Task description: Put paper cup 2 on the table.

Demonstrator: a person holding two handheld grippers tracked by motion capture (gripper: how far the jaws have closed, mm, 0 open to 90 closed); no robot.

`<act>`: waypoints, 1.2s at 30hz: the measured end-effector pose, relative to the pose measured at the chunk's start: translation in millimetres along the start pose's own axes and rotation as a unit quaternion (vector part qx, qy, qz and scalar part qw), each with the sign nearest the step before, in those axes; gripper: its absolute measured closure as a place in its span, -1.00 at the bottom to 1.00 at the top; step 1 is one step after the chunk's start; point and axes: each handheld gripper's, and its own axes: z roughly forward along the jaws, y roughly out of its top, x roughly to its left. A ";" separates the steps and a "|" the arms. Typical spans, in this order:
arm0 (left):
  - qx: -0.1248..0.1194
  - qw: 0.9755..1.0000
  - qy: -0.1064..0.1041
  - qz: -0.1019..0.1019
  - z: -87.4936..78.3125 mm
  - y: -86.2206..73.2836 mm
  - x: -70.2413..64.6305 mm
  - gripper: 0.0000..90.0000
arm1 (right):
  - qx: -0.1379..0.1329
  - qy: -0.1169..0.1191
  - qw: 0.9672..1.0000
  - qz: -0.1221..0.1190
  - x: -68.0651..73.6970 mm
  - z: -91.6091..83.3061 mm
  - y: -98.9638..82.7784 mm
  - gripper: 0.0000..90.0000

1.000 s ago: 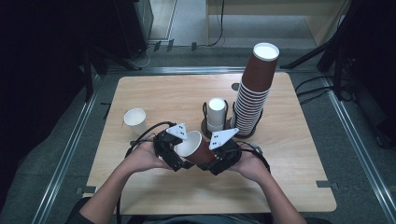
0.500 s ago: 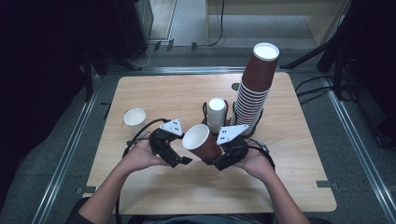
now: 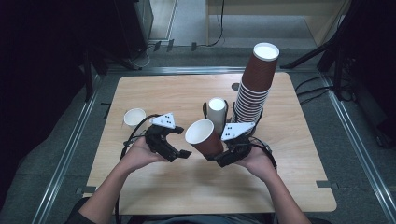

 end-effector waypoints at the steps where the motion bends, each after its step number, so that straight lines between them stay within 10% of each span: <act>1: -0.004 1.000 -0.003 -0.001 0.3 0.6 -0.2 -1.00 | -0.002 0.001 1.000 0.002 0.0 0.1 -0.1 -0.52; 36: -0.049 0.999 -0.018 0.000 16.1 11.6 -12.0 -0.87 | 0.006 0.032 0.999 -0.006 16.0 25.8 1.3 -0.52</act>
